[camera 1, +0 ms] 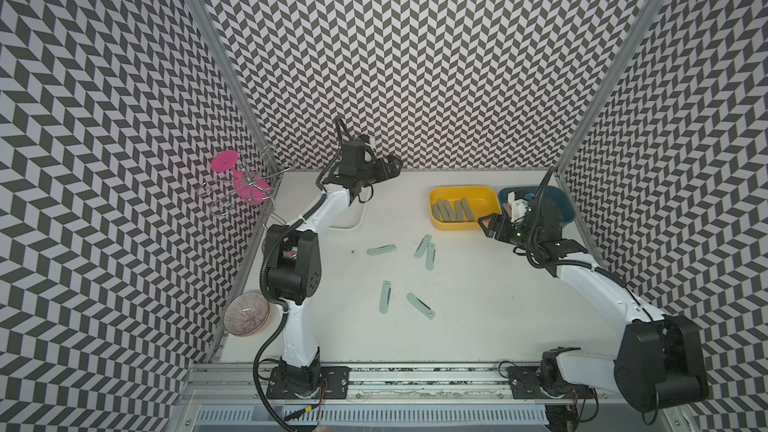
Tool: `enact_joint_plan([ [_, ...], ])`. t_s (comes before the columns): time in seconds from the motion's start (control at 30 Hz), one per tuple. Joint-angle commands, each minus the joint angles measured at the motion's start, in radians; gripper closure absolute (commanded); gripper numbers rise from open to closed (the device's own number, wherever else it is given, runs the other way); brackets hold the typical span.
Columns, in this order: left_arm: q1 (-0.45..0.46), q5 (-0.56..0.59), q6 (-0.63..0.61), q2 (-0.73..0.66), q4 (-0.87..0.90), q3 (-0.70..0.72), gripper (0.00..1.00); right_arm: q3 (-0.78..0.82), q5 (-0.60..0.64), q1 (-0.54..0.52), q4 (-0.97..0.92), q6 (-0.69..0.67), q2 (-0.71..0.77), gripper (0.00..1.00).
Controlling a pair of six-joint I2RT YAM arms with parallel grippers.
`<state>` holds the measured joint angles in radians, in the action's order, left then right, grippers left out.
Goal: Place the fruit knives into the storage box by color
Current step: Move the storage box to the center of the board.
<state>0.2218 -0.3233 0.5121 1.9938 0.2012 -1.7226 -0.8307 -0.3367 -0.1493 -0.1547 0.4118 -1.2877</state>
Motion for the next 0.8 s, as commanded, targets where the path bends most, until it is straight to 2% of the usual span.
enact_joint_plan([
  [0.0, -0.033, 0.089, -0.045, 0.089, 0.199, -0.057, 0.00, 0.016, -0.021, 0.002, 0.040, 0.001, 0.022, 0.23],
  [0.33, -0.040, 0.104, -0.091, 0.248, 0.296, -0.172, 0.00, 0.016, -0.004, 0.003, 0.002, -0.008, 0.076, 0.23],
  [0.57, -0.021, 0.000, -0.151, 0.373, 0.349, -0.328, 0.00, 0.024, 0.005, 0.002, -0.008, -0.009, 0.094, 0.23],
  [0.77, 0.040, -0.103, -0.229, 0.352, 0.351, -0.315, 0.00, 0.040, 0.014, 0.002, 0.003, -0.002, 0.100, 0.23],
])
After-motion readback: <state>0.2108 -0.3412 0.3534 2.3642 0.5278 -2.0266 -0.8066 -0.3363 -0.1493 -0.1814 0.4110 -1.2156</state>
